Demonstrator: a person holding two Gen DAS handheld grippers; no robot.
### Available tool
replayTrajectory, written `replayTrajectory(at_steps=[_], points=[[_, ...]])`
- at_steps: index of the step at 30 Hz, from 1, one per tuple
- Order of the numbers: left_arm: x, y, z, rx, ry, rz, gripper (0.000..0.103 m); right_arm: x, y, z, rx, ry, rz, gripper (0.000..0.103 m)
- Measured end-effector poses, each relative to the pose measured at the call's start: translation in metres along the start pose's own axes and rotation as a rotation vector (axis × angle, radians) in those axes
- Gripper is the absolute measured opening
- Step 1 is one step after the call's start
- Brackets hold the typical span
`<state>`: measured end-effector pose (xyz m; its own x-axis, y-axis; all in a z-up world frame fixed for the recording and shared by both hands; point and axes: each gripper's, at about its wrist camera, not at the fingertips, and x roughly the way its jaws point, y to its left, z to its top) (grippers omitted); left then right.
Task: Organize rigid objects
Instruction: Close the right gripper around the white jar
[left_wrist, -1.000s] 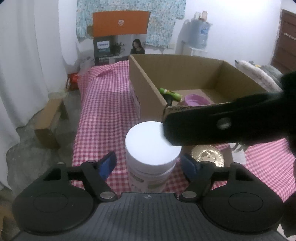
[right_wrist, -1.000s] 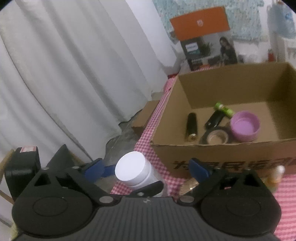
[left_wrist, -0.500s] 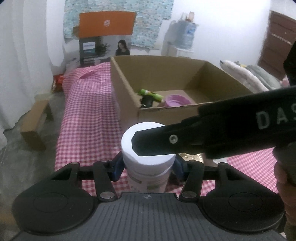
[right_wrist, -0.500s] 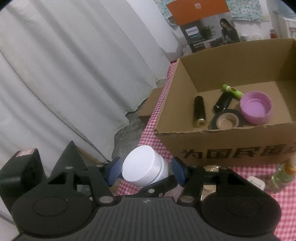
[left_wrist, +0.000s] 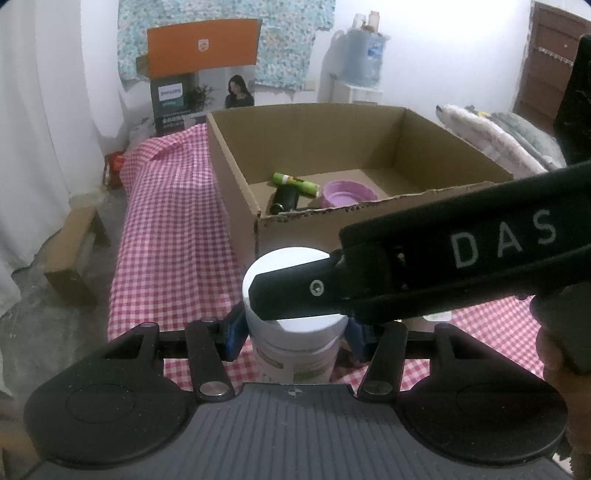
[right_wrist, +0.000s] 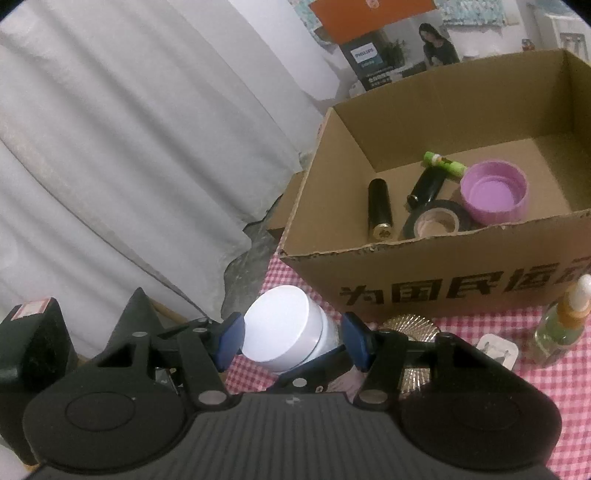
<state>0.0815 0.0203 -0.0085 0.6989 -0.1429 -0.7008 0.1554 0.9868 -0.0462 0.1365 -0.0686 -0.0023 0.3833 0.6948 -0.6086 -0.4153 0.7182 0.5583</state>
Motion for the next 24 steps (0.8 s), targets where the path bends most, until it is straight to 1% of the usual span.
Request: replayTrajectory(at_steps=[12, 24], points=[[-0.008, 0.0, 0.0, -0.008, -0.009, 0.014, 0.053, 0.003, 0.004, 0.001, -0.007, 0.002, 0.007, 0.059], [-0.023, -0.001, 0.001, 0.0, -0.04, 0.029, 0.053, -0.006, 0.015, 0.0, -0.04, -0.018, 0.017, 0.06]])
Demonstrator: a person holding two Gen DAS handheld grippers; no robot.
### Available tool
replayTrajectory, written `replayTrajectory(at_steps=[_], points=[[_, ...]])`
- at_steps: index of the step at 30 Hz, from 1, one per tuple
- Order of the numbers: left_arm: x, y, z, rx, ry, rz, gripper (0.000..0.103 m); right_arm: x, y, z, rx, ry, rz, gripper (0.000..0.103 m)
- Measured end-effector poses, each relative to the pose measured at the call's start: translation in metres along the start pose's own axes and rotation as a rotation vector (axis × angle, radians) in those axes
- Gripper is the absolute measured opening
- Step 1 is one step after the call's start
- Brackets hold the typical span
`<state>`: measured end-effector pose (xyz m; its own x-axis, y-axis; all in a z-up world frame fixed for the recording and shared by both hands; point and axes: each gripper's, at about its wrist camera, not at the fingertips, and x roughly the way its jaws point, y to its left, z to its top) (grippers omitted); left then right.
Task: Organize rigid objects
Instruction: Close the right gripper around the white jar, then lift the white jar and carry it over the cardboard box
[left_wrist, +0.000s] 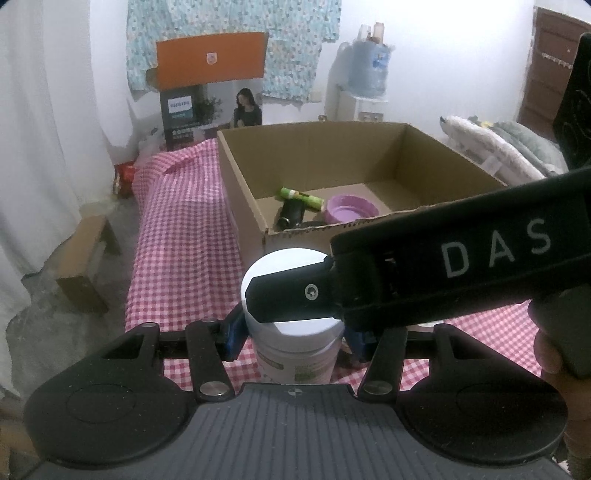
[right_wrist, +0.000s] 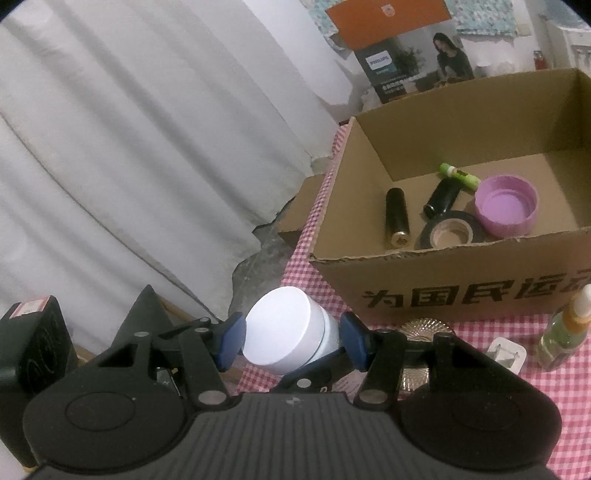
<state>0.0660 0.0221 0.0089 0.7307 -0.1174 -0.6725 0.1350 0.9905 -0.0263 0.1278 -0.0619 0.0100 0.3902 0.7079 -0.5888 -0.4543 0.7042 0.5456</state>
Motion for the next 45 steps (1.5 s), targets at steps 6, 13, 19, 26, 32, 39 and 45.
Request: replayTrajectory(at_steps=[6, 13, 19, 26, 32, 39, 45], points=[[-0.008, -0.001, 0.0, 0.005, -0.019, 0.008, 0.053, -0.006, 0.006, -0.001, -0.018, -0.013, 0.004, 0.06], [-0.02, -0.004, 0.001, 0.012, -0.05, 0.021, 0.053, -0.016, 0.014, -0.004, -0.043, -0.036, 0.013, 0.06], [-0.035, -0.007, 0.005, 0.026, -0.088, 0.04, 0.053, -0.028, 0.022, -0.004, -0.061, -0.061, 0.032, 0.06], [-0.06, -0.006, 0.024, 0.073, -0.173, 0.057, 0.053, -0.051, 0.044, 0.006, -0.133, -0.117, 0.057, 0.06], [-0.068, -0.012, 0.056, 0.137, -0.236, 0.045, 0.053, -0.074, 0.06, 0.029, -0.199, -0.181, 0.068, 0.06], [-0.044, -0.029, 0.105, 0.17, -0.239, -0.05, 0.053, -0.1, 0.047, 0.072, -0.206, -0.224, 0.031, 0.06], [0.008, -0.051, 0.152, 0.165, -0.161, -0.153, 0.053, -0.112, 0.007, 0.117, -0.155, -0.222, -0.044, 0.06]])
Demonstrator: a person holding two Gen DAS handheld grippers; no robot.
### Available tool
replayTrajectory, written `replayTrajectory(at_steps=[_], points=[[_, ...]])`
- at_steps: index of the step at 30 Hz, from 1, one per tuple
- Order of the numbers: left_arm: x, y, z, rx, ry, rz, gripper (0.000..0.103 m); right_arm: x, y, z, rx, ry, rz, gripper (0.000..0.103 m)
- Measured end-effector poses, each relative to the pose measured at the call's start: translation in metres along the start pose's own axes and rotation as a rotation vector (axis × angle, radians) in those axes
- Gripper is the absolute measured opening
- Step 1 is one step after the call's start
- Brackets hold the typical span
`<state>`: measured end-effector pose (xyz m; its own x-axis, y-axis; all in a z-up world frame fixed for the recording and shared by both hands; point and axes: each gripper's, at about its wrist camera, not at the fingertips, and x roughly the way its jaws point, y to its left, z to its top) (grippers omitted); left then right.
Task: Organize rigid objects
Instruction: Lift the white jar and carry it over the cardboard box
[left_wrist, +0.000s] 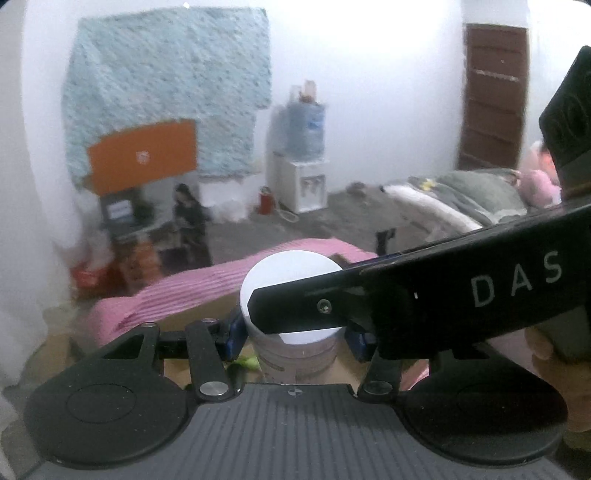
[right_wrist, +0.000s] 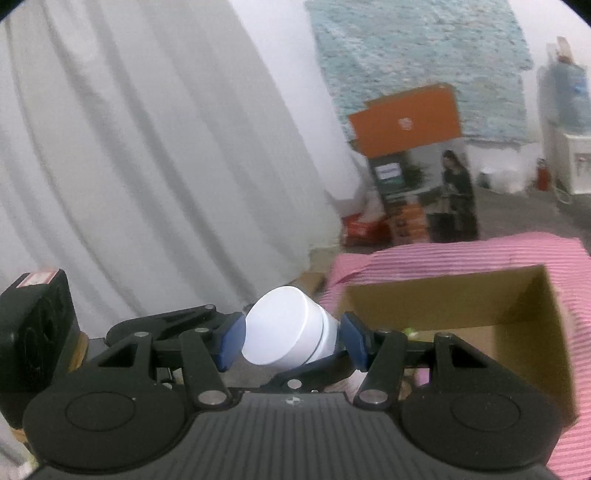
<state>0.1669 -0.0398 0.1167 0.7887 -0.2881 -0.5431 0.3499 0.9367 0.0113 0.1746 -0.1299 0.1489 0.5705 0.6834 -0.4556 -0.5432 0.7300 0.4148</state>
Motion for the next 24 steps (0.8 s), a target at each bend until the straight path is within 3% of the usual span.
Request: replayTrajectory(at_steps=[7, 12, 18, 24], points=[[0.085, -0.001, 0.017, -0.039, 0.155, -0.056, 0.053, 0.028, -0.075, 0.032, 0.092, 0.076, -0.079, 0.06], [0.135, -0.002, 0.017, -0.035, 0.253, -0.042, 0.053, 0.057, -0.132, 0.035, 0.178, 0.142, -0.093, 0.06], [0.173, -0.003, 0.013, -0.028, 0.329, -0.007, 0.053, 0.087, -0.186, 0.034, 0.252, 0.196, -0.083, 0.06], [0.2, -0.003, 0.009, -0.01, 0.383, 0.023, 0.053, 0.11, -0.214, 0.028, 0.284, 0.23, -0.063, 0.062]])
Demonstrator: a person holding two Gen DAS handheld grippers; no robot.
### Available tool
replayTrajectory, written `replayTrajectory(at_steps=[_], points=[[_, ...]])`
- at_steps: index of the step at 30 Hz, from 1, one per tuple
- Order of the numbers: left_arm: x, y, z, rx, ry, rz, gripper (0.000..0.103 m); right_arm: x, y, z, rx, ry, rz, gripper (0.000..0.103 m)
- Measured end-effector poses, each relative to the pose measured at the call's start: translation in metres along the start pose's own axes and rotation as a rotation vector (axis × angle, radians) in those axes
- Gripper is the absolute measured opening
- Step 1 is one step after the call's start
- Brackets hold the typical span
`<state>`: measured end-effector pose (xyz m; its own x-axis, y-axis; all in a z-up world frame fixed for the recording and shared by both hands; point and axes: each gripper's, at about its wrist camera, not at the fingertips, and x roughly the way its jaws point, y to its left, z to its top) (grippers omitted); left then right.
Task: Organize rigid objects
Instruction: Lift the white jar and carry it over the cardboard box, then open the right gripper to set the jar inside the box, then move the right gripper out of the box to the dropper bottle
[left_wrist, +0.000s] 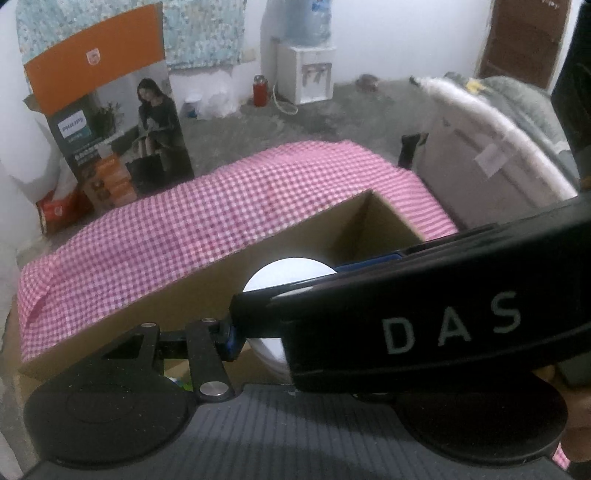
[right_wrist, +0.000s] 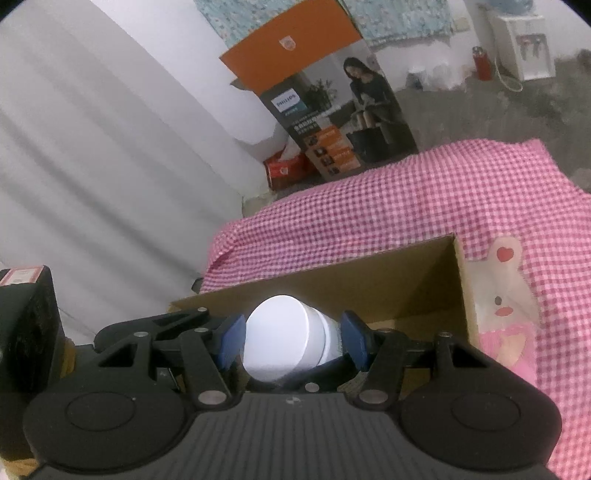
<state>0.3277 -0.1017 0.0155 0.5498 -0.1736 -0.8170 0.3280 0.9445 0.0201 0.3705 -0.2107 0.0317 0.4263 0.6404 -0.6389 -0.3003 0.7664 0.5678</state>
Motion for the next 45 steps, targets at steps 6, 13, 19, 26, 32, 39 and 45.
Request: replayTrajectory(at_steps=[6, 13, 19, 26, 32, 39, 45], points=[[0.016, 0.004, -0.001, -0.006, 0.036, 0.006, 0.054, 0.024, -0.019, 0.002, 0.023, 0.042, 0.006, 0.061], [0.005, 0.007, 0.002, -0.015, 0.016, 0.001, 0.078, 0.026, -0.013, 0.001, -0.009, 0.049, 0.004, 0.073], [-0.027, 0.004, 0.002, -0.009, -0.052, -0.009, 0.092, 0.005, 0.008, 0.001, -0.081, -0.02, -0.038, 0.084], [-0.093, -0.001, -0.011, 0.012, -0.185, -0.016, 0.1, -0.059, 0.051, -0.013, -0.196, -0.184, -0.051, 0.1], [-0.154, 0.001, -0.041, 0.006, -0.298, -0.032, 0.102, -0.14, 0.092, -0.048, -0.308, -0.359, -0.064, 0.103], [-0.192, 0.003, -0.092, 0.003, -0.346, -0.038, 0.103, -0.197, 0.128, -0.111, -0.462, -0.457, -0.212, 0.103], [-0.189, 0.003, -0.141, 0.003, -0.32, -0.041, 0.103, -0.174, 0.141, -0.167, -0.533, -0.378, -0.389, 0.103]])
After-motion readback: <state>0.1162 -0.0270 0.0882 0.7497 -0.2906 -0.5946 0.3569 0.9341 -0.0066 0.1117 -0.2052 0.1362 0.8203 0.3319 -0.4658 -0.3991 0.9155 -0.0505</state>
